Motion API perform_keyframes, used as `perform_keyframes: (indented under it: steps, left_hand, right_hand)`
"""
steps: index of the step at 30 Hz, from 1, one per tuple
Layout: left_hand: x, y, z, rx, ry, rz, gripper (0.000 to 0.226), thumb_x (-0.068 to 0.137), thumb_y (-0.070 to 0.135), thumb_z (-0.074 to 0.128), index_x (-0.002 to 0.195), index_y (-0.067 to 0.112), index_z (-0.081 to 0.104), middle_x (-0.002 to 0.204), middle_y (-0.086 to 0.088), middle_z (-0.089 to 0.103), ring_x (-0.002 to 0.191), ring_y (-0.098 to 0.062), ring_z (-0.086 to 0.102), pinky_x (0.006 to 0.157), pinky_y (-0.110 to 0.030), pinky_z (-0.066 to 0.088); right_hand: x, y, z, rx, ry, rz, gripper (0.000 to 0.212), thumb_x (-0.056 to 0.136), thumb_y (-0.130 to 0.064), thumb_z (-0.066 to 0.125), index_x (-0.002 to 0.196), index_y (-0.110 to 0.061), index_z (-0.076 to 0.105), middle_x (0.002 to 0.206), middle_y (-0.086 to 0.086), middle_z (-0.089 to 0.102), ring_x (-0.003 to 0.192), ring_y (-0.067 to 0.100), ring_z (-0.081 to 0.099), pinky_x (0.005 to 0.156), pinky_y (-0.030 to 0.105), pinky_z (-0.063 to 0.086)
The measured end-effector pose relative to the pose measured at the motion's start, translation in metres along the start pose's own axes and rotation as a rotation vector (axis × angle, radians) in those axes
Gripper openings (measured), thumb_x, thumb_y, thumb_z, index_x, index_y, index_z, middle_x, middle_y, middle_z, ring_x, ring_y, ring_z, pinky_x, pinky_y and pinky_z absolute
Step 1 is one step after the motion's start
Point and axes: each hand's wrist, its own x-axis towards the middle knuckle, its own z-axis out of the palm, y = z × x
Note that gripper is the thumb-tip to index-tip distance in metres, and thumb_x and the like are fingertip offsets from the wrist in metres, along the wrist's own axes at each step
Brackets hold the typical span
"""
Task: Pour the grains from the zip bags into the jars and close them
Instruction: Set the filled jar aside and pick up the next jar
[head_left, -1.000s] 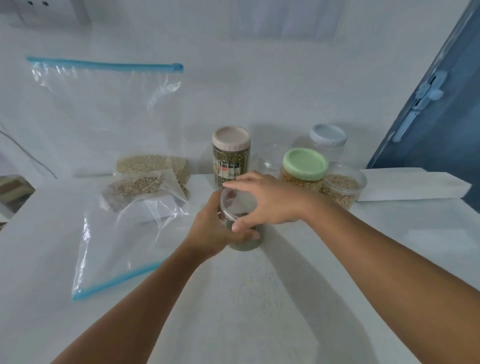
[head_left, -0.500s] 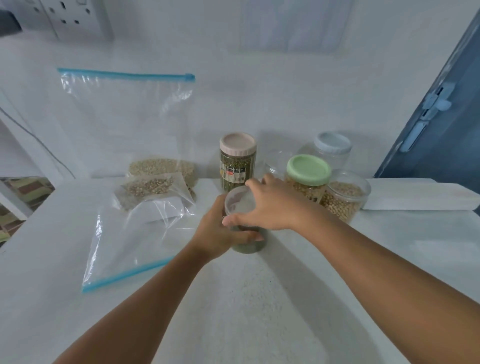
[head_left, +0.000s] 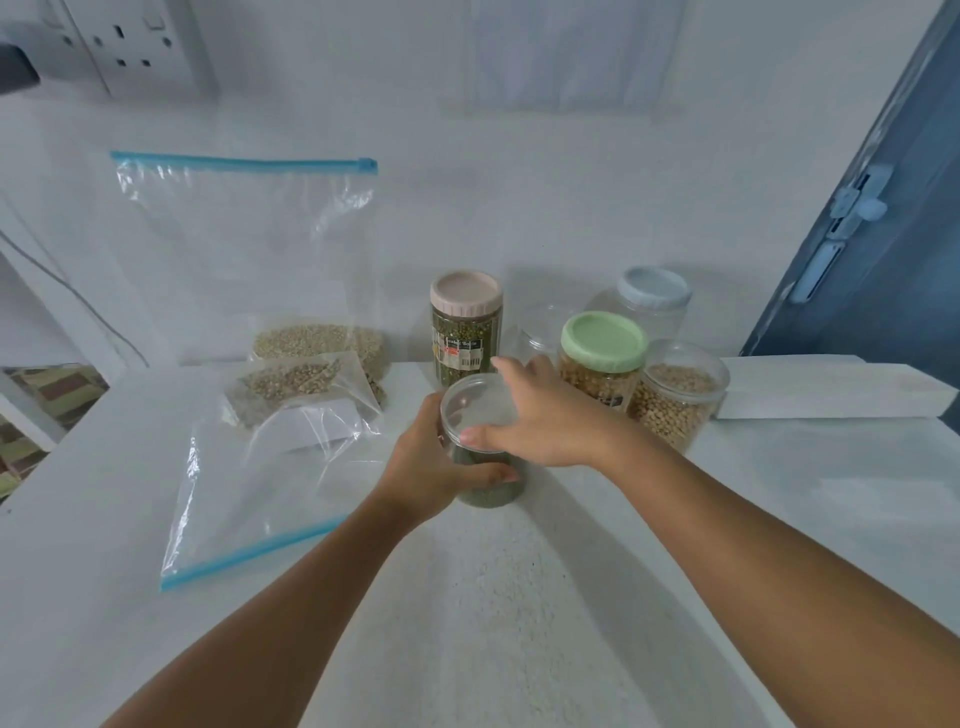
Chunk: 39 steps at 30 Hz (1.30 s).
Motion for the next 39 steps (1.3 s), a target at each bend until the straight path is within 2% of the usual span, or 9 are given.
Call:
perform_keyframes:
  steps: [6, 15, 20, 25, 28, 31, 33, 36, 39]
  left_hand:
    - [-0.001, 0.001, -0.002, 0.031, 0.031, -0.005, 0.110, 0.054, 0.043, 0.103, 0.147, 0.035, 0.044, 0.128, 0.024, 0.062, 0.117, 0.011, 0.057, 0.088, -0.011, 0.047]
    - [-0.002, 0.002, -0.001, 0.042, 0.178, -0.031, 0.103, 0.055, 0.043, 0.102, 0.140, 0.032, 0.045, 0.123, 0.024, 0.062, 0.116, 0.004, 0.060, 0.094, -0.020, 0.052]
    - [0.008, 0.007, -0.014, 0.092, 0.158, -0.061, 0.103, 0.058, 0.041, 0.102, 0.141, 0.032, 0.042, 0.116, 0.037, 0.052, 0.107, 0.017, 0.052, 0.083, -0.008, 0.044]
    - [0.011, 0.009, -0.023, 0.162, 0.128, -0.083, 0.108, 0.063, 0.042, 0.099, 0.150, 0.024, 0.037, 0.110, 0.041, 0.044, 0.105, 0.004, 0.053, 0.071, -0.001, 0.040]
    - [0.011, 0.008, -0.023, 0.162, 0.140, -0.085, 0.110, 0.061, 0.047, 0.098, 0.149, 0.025, 0.037, 0.121, 0.030, 0.053, 0.108, 0.004, 0.055, 0.083, -0.007, 0.042]
    - [0.008, 0.007, -0.018, 0.164, 0.172, -0.086, 0.113, 0.061, 0.052, 0.097, 0.151, 0.027, 0.034, 0.136, 0.013, 0.057, 0.123, -0.011, 0.058, 0.102, -0.033, 0.053]
    - [0.004, 0.011, -0.013, 0.183, 0.214, -0.079, 0.126, 0.064, 0.052, 0.096, 0.160, 0.025, 0.018, 0.157, 0.001, 0.041, 0.143, -0.021, 0.044, 0.118, -0.044, 0.041]
    - [-0.003, 0.020, -0.003, 0.222, 0.274, -0.036, 0.135, 0.072, 0.037, 0.095, 0.164, 0.024, -0.003, 0.168, -0.002, 0.008, 0.155, -0.024, 0.016, 0.123, -0.038, 0.020]
    - [-0.009, 0.029, 0.007, 0.321, 0.305, 0.053, 0.130, 0.077, 0.029, 0.091, 0.162, 0.026, -0.006, 0.164, -0.003, -0.002, 0.155, -0.025, 0.003, 0.121, -0.037, 0.011]
  right_hand:
    - [0.011, 0.000, 0.013, -0.154, 0.141, 0.054, 0.114, 0.066, -0.097, 0.056, 0.145, -0.015, 0.045, 0.147, 0.016, 0.038, 0.133, 0.033, 0.048, 0.102, 0.046, 0.049]
    - [0.028, -0.010, 0.009, -0.163, 0.157, 0.103, 0.116, 0.059, -0.099, 0.059, 0.139, -0.015, 0.051, 0.140, 0.015, 0.046, 0.130, 0.033, 0.049, 0.099, 0.045, 0.049]
    - [0.038, -0.017, 0.013, -0.095, 0.164, 0.102, 0.110, 0.062, -0.095, 0.062, 0.139, -0.018, 0.051, 0.145, 0.014, 0.039, 0.134, 0.034, 0.046, 0.100, 0.047, 0.049]
    - [0.043, -0.023, 0.016, -0.087, 0.172, 0.106, 0.109, 0.068, -0.092, 0.063, 0.147, -0.018, 0.046, 0.147, 0.013, 0.036, 0.137, 0.034, 0.042, 0.100, 0.046, 0.047]
    - [0.037, -0.022, 0.018, -0.091, 0.151, 0.091, 0.108, 0.076, -0.091, 0.056, 0.154, -0.019, 0.039, 0.150, 0.012, 0.036, 0.138, 0.032, 0.045, 0.099, 0.046, 0.047]
    - [0.025, -0.015, 0.015, -0.146, 0.267, -0.009, 0.086, 0.089, -0.082, 0.048, 0.147, -0.019, 0.046, 0.140, 0.009, 0.049, 0.128, 0.030, 0.053, 0.094, 0.045, 0.051]
    - [0.014, -0.007, 0.005, -0.201, 0.462, -0.112, 0.068, 0.096, -0.071, 0.048, 0.135, -0.017, 0.057, 0.126, 0.008, 0.056, 0.116, 0.030, 0.056, 0.088, 0.043, 0.052]
    - [0.002, 0.013, -0.022, -0.318, 0.711, -0.150, 0.058, 0.096, -0.064, 0.053, 0.127, -0.016, 0.065, 0.120, 0.010, 0.058, 0.110, 0.033, 0.052, 0.088, 0.046, 0.051]
    - [0.000, 0.040, -0.042, -0.370, 0.602, 0.044, 0.065, 0.093, -0.068, 0.056, 0.144, -0.026, 0.052, 0.141, 0.013, 0.043, 0.125, 0.038, 0.042, 0.099, 0.047, 0.046]
